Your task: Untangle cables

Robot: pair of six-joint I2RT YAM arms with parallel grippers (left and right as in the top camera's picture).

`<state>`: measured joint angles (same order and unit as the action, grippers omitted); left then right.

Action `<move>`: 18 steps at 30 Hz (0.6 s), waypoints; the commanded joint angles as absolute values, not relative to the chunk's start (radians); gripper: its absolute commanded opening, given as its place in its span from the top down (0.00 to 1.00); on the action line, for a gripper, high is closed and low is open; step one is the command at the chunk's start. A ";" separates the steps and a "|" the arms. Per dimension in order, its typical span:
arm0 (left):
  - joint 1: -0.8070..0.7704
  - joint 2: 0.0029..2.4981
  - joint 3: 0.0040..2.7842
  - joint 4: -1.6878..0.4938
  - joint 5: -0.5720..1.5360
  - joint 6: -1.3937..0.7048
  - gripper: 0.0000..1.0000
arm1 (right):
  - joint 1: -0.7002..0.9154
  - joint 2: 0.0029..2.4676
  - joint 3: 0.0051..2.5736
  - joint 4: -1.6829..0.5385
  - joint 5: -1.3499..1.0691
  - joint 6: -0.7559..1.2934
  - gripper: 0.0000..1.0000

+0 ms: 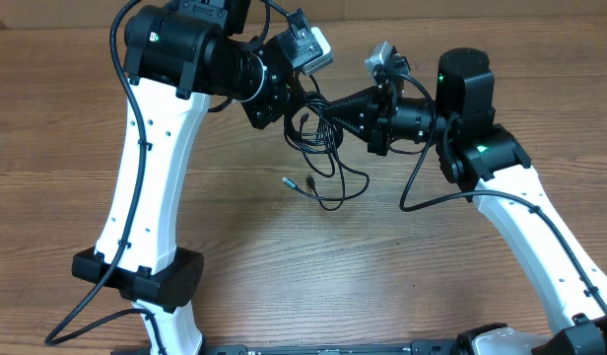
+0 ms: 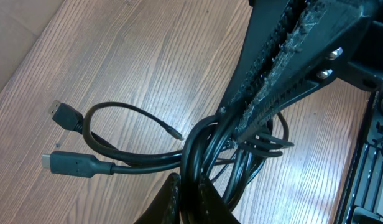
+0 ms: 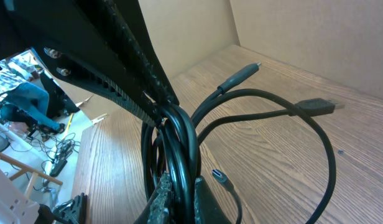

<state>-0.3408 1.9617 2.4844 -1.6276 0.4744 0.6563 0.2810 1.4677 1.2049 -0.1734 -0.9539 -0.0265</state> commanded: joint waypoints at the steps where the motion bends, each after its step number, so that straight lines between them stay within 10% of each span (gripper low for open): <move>1: -0.347 1.942 2.487 -1.631 0.534 0.647 0.92 | 0.280 1.467 1.217 -0.160 -0.989 -0.031 0.96; 8: -0.346 1.942 2.487 -1.620 0.492 0.604 0.96 | 0.280 1.467 1.217 -0.164 -0.989 -0.031 0.96; 18: -0.328 1.942 2.487 -1.519 0.018 0.031 0.96 | 0.280 1.467 1.217 -0.174 -0.989 -0.031 0.96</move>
